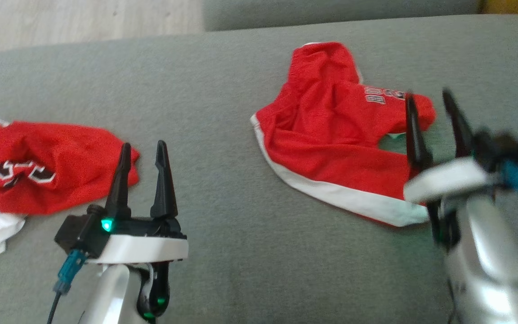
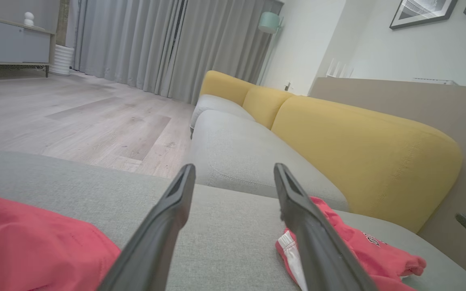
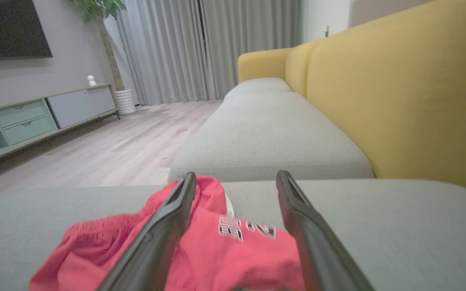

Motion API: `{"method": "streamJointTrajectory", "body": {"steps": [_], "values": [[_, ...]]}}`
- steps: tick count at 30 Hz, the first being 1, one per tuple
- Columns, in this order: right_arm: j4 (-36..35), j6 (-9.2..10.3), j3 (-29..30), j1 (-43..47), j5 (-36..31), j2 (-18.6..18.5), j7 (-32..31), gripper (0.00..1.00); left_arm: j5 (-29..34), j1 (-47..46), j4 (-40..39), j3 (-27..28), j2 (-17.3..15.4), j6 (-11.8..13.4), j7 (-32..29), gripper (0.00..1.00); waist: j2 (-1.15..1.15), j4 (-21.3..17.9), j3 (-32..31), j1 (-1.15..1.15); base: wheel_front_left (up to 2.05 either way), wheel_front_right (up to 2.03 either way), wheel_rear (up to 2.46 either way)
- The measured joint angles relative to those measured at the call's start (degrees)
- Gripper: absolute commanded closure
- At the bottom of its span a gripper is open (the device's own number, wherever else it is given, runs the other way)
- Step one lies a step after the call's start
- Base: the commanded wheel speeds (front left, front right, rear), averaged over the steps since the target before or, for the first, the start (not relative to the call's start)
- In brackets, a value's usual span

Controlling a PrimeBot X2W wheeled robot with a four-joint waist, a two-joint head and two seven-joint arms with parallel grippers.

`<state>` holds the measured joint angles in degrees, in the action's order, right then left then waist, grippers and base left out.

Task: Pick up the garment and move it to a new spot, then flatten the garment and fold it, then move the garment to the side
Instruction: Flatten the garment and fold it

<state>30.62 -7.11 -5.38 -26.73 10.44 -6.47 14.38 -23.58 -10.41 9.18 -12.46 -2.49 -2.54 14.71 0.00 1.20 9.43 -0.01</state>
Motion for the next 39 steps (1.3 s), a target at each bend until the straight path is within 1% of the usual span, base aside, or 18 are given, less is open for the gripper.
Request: {"method": "streamJointTrajectory", "body": {"steps": [3, 6, 10, 16, 18, 22, 25, 28, 30, 35, 39], "values": [[-7.53, 0.00, 3.75, 9.73, -2.98, 2.55, 0.00, 0.00, 0.46, 0.86, 0.03, 0.51, 0.01, -0.03, 0.00, 0.00, 0.00, -1.90, -1.24, -0.01, 0.00, 0.00, 0.00], [-12.43, 0.00, 5.21, 16.52, -4.13, 2.99, 0.00, 0.00, 0.47, 1.47, 0.42, 0.75, 0.00, -0.31, 0.00, 0.00, 0.00, -3.30, -2.37, -0.01, 0.00, 0.00, 0.00], [-14.32, 0.00, 5.20, 22.14, -0.89, 3.33, 0.00, 0.00, 0.59, 1.57, 0.70, 0.75, -0.01, -0.59, 0.00, 0.00, 0.00, -4.76, -3.16, 0.00, 0.00, 0.00, 0.00], [-15.19, 0.00, 4.43, 23.27, 0.26, 3.70, 0.00, 0.00, 1.76, 1.55, 1.91, 0.65, -0.01, -1.63, 0.00, 0.00, 0.00, -5.97, -2.56, 0.01, 0.00, 0.00, 0.00], [-15.47, 0.00, 4.58, 22.84, 0.79, 3.70, 0.00, 0.00, 2.86, 1.48, 2.58, 0.35, -0.02, -2.59, 0.00, 0.00, 0.00, -6.24, -2.07, 0.00, 0.00, 0.00, 0.00], [-15.86, 0.00, 4.80, 21.87, 0.89, 3.70, 0.00, 0.00, 5.41, 0.40, 5.21, -1.46, -0.41, -3.74, 0.00, 0.00, 0.00, -6.83, -0.81, 0.01, 0.00, 0.00, 0.00], [-16.13, 0.00, 5.10, 21.13, 1.37, 3.70, 0.00, 0.00, 6.91, -2.42, 8.60, -4.77, -2.55, -4.35, -0.04, 0.00, 0.00, -7.40, 0.33, 0.01, 0.00, 0.00, 0.00], [-16.35, 0.00, 5.37, 21.02, 1.66, 3.71, 0.00, 0.00, 8.15, -6.77, 12.32, -8.49, -5.37, -4.60, -1.78, 0.00, 0.00, -7.98, 1.59, 0.01, 0.00, 0.00, 0.00], [-16.41, 0.00, 5.35, 20.99, 1.67, 3.71, 0.00, 0.00, 8.20, -10.02, 14.24, -10.87, -6.80, -4.61, -3.39, 0.00, 0.00, -8.37, 2.42, 0.01, 0.00, 0.00, 0.00], [-16.91, 0.00, 5.11, 19.85, 2.18, 3.71, 0.00, 0.00, 8.71, -18.02, 18.80, -19.76, -11.16, -5.04, -7.27, 0.00, 0.00, -9.40, 4.41, 0.02, 0.00, 0.00, 0.00], [-17.37, 0.00, 4.77, 18.78, 2.18, 3.71, 0.00, 0.00, 7.97, -23.41, 22.43, -23.61, -13.56, -5.04, -8.76, 0.00, 0.00, -10.28, 5.81, 0.01, 0.00, 0.00, 0.00]]}}
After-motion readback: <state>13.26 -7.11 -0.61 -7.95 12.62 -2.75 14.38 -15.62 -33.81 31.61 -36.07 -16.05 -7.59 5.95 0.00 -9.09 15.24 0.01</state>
